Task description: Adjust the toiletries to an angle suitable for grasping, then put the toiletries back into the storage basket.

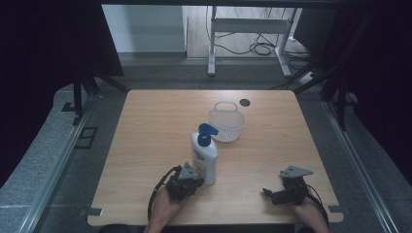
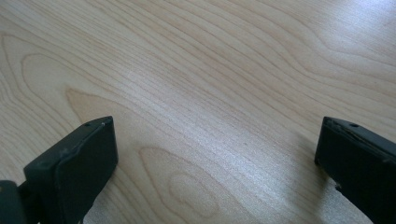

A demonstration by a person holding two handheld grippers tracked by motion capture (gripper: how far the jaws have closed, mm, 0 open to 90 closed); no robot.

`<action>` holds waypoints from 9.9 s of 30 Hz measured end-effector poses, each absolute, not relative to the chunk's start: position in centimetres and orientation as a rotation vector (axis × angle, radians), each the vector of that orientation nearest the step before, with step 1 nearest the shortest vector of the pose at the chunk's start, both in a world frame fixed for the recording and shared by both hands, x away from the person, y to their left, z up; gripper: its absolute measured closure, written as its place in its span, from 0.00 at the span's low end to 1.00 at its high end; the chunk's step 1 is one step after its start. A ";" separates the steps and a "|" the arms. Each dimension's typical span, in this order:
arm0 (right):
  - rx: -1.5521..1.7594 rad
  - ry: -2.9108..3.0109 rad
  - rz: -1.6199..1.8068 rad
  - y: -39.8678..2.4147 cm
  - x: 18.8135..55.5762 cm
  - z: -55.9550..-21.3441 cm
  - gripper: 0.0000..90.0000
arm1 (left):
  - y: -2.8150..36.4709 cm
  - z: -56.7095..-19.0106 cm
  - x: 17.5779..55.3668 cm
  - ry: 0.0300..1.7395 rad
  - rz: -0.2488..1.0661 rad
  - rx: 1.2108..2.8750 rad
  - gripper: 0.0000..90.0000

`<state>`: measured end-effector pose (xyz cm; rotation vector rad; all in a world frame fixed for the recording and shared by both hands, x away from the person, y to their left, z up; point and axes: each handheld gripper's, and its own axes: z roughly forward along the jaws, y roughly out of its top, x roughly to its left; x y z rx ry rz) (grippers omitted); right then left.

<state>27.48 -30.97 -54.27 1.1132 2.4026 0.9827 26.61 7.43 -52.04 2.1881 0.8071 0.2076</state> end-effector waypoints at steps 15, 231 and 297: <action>1.110 2.402 0.982 -31.0 27.5 -54.3 0.00 | 6.3 -52.3 26.9 0.809 0.219 2.178 0.99; 0.531 2.527 1.428 -15.6 37.2 -37.5 0.42 | 10.6 -54.3 24.0 0.949 0.345 2.217 0.13; 0.508 2.525 1.374 -19.2 47.1 -32.9 0.42 | 10.6 -54.3 24.0 0.943 0.343 2.216 0.13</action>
